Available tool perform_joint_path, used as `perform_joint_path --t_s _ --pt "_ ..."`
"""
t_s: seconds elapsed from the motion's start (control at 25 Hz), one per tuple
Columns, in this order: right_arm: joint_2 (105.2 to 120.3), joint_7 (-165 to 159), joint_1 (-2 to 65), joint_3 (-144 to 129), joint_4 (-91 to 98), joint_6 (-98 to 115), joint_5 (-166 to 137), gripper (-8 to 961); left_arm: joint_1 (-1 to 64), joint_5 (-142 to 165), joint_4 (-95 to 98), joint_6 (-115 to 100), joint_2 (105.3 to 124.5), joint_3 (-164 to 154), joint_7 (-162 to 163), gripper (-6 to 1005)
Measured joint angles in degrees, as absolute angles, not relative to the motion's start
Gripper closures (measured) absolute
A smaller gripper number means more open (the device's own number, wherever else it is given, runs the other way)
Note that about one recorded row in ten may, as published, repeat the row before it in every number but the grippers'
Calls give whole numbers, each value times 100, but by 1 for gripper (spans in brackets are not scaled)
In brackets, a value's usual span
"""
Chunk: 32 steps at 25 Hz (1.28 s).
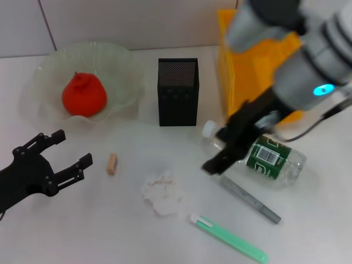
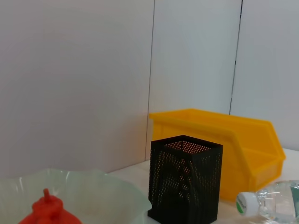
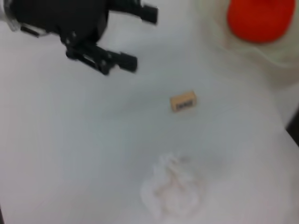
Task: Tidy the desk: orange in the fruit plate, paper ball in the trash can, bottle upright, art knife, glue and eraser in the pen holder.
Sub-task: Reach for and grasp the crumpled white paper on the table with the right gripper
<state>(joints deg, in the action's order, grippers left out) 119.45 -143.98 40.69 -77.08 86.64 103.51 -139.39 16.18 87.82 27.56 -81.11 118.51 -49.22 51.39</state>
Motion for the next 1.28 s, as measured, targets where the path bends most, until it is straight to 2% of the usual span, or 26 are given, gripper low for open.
perform_joint_path --t_s 0.44,1.28 --pt "11965 -15252 4086 -9690 7963 8495 -13780 162 1648 8789 2673 -8055 11847 -4925 5071 142" --pt "11980 -15550 4358 -10774 6937 7013 -13439 163 1661 8801 2671 -8033 11848 -4922 5045 142"
